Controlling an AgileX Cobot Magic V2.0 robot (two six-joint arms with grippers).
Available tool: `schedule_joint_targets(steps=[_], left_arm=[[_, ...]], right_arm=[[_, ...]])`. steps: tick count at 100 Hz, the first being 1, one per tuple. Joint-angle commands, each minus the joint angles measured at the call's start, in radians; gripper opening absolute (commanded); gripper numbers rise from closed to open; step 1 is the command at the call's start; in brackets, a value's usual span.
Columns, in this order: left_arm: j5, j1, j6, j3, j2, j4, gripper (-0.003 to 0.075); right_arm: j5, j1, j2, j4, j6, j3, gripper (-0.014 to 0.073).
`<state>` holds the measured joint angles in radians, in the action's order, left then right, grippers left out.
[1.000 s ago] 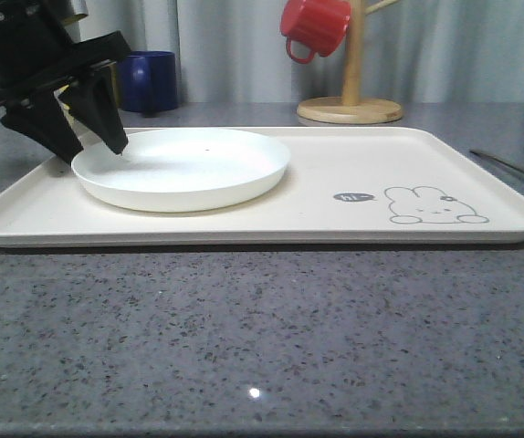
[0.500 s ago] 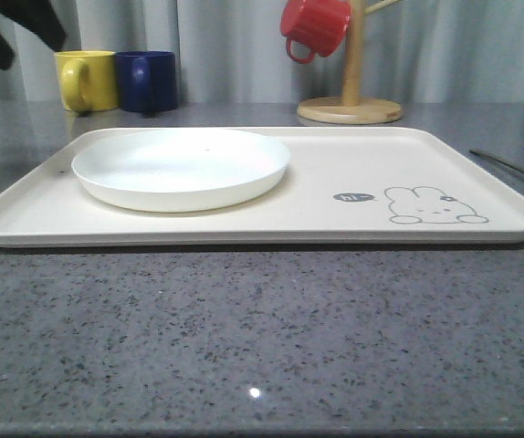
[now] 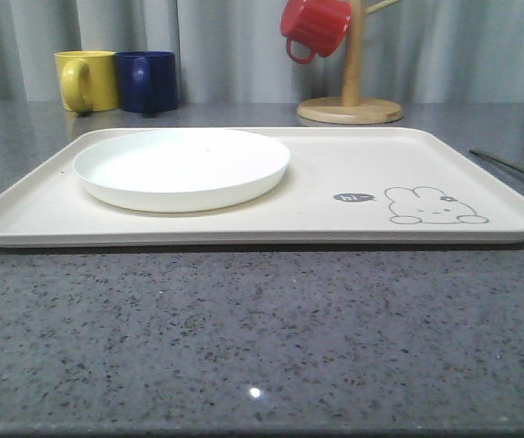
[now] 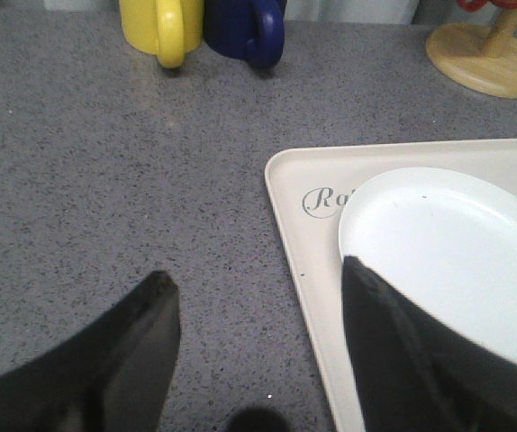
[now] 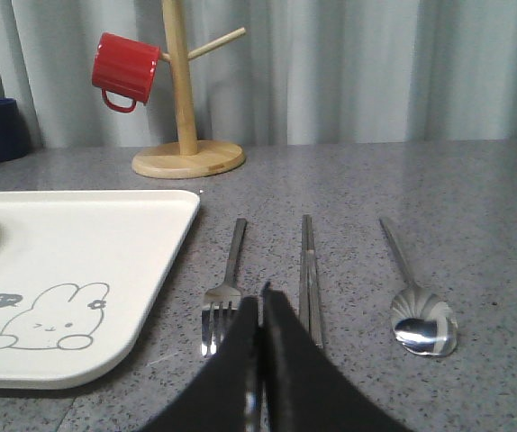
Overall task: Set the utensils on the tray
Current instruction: 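Move the right gripper above the fork beside the tray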
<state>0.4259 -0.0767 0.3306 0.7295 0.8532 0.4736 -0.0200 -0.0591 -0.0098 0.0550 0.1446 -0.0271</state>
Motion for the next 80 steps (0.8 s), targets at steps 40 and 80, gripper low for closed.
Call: schedule_joint_targets(steps=[40,80], left_arm=[[-0.203,0.002,0.052,-0.225,-0.445,-0.001,0.0379],[-0.180,0.002,0.052,-0.238,-0.462,-0.003,-0.0019]], right_arm=[[0.085,0.007,-0.019,0.004,-0.008,0.000,-0.0069],[0.179,0.007,-0.019,0.002,-0.008,0.006,-0.0069]])
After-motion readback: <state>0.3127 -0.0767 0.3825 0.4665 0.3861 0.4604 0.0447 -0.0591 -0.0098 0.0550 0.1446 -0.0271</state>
